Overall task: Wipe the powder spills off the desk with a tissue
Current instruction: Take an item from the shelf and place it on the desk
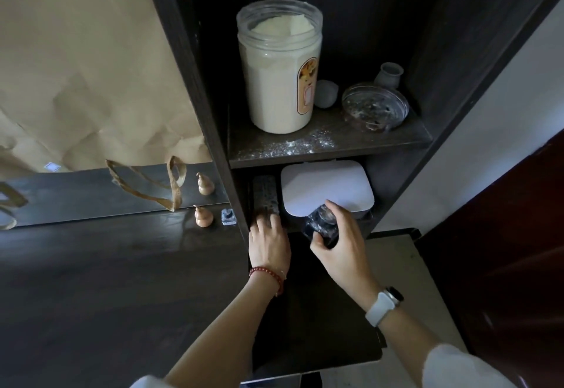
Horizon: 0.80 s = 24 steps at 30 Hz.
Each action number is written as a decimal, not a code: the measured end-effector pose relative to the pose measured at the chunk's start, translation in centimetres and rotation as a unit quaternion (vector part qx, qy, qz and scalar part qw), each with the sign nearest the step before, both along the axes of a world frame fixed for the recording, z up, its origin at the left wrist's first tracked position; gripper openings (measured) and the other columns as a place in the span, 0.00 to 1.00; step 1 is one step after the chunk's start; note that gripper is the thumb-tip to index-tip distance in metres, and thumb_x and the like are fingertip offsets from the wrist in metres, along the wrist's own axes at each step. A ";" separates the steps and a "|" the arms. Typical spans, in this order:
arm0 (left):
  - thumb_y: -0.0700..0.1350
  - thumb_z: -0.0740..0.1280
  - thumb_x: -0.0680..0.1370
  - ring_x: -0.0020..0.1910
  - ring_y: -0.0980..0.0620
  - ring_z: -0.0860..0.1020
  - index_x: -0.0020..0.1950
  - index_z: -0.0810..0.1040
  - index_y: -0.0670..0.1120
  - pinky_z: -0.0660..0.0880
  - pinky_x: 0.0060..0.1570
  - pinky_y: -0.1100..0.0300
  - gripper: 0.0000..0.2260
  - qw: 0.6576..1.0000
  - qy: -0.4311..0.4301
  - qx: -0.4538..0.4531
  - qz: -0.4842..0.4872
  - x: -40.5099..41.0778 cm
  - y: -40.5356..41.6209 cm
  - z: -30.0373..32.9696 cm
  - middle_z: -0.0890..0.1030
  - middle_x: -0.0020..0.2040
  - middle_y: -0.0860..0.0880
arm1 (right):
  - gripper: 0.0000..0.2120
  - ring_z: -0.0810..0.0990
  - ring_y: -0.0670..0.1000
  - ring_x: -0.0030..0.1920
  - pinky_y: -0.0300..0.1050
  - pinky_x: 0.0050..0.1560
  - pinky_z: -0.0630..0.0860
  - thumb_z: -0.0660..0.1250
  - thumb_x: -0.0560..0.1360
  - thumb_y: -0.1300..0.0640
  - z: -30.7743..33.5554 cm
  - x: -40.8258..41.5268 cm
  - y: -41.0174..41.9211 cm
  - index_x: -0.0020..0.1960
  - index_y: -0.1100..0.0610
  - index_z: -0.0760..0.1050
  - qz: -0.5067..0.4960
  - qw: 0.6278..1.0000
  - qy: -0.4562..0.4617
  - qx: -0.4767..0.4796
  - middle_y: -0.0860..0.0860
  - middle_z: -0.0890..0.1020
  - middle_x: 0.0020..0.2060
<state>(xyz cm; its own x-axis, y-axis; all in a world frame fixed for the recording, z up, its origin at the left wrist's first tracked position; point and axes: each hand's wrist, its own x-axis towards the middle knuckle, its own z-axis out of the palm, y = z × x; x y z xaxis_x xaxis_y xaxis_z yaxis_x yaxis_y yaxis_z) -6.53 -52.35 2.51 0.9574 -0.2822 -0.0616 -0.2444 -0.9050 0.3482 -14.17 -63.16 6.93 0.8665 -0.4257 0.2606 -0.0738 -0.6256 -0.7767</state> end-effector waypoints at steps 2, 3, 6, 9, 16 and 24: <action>0.47 0.58 0.78 0.58 0.39 0.71 0.62 0.65 0.40 0.67 0.57 0.49 0.16 0.999 0.020 0.004 0.050 0.5 -0.9 0.1 0.69 0.61 0.38 | 0.27 0.73 0.54 0.60 0.53 0.63 0.71 0.70 0.67 0.67 -0.3 -0.8 -0.5 0.65 0.61 0.69 0.004 1.000 0.003 0.001 0.56 0.75 0.58; 0.48 0.59 0.78 0.58 0.39 0.71 0.63 0.64 0.40 0.67 0.57 0.49 0.17 0.997 0.025 0.002 0.072 0.7 -1.2 0.0 0.70 0.61 0.38 | 0.27 0.73 0.54 0.60 0.54 0.63 0.71 0.70 0.67 0.67 -0.3 -1.1 -0.7 0.65 0.61 0.68 0.006 1.000 0.006 0.005 0.56 0.75 0.58; 0.46 0.60 0.78 0.59 0.39 0.69 0.62 0.65 0.40 0.65 0.57 0.50 0.16 0.993 0.024 -0.016 0.119 1.0 -1.9 -0.4 0.71 0.60 0.39 | 0.28 0.74 0.54 0.60 0.55 0.63 0.72 0.70 0.67 0.66 -0.7 -2.0 -1.6 0.65 0.60 0.68 0.009 1.000 0.009 0.011 0.55 0.75 0.58; 0.43 0.60 0.77 0.59 0.39 0.68 0.60 0.68 0.40 0.64 0.58 0.49 0.13 0.988 0.011 -0.039 0.149 0.8 -2.3 -0.4 0.73 0.59 0.39 | 0.28 0.74 0.53 0.60 0.54 0.63 0.72 0.70 0.68 0.66 -1.1 -2.7 -2.3 0.66 0.59 0.68 0.017 1.000 0.003 0.012 0.54 0.75 0.58; 0.35 0.68 0.70 0.61 0.35 0.68 0.62 0.74 0.38 0.65 0.61 0.43 0.20 0.975 -0.059 -0.173 0.127 -4.3 1.2 -0.4 0.71 0.66 0.36 | 0.28 0.74 0.51 0.61 0.44 0.64 0.70 0.71 0.68 0.65 -2.2 -3.9 -2.9 0.65 0.56 0.68 0.023 0.999 -0.020 0.032 0.51 0.75 0.59; 0.30 0.76 0.61 0.54 0.33 0.75 0.52 0.80 0.37 0.73 0.52 0.43 0.20 0.985 -0.107 -0.132 -0.003 -9.9 9.2 -0.6 0.76 0.59 0.34 | 0.27 0.75 0.51 0.59 0.39 0.63 0.69 0.70 0.69 0.67 -4.6 -7.7 -2.7 0.66 0.58 0.68 0.057 0.995 0.037 0.075 0.55 0.76 0.59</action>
